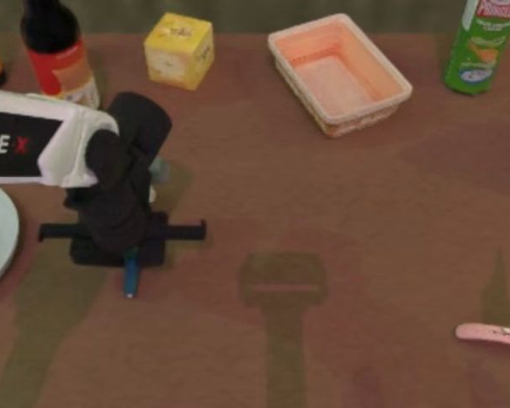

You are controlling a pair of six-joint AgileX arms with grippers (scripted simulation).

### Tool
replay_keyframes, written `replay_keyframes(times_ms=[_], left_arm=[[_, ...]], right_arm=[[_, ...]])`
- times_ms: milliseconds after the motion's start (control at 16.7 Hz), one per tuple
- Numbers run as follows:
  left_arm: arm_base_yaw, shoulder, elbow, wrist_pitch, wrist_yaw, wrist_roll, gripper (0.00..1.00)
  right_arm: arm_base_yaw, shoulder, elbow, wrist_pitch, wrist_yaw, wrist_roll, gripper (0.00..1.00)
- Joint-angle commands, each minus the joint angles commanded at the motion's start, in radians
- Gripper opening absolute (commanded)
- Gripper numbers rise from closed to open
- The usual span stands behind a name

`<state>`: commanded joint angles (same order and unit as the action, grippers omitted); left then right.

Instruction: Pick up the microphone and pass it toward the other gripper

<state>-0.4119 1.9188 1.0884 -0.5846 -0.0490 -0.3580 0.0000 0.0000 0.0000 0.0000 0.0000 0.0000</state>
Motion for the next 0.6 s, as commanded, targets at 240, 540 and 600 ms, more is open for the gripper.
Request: replay_keyframes(times_ms=[240,540,600], left_arm=[[0.0,-0.033,-0.028,0.143,0.055,0.042,0.0],[0.01,-0.108,-0.119,0.502,0.18,0.135,0.0],[0.012,-0.127,-0.143,0.592,0.209,0.157,0.0]], right_arm=[[0.0,0.0,0.0,0.0,0.0,0.0,1.0],[0.0,0.0,0.0,0.0,0.0,0.0,1.0],[0.0,0.0,0.0,0.0,0.0,0.0,1.0]])
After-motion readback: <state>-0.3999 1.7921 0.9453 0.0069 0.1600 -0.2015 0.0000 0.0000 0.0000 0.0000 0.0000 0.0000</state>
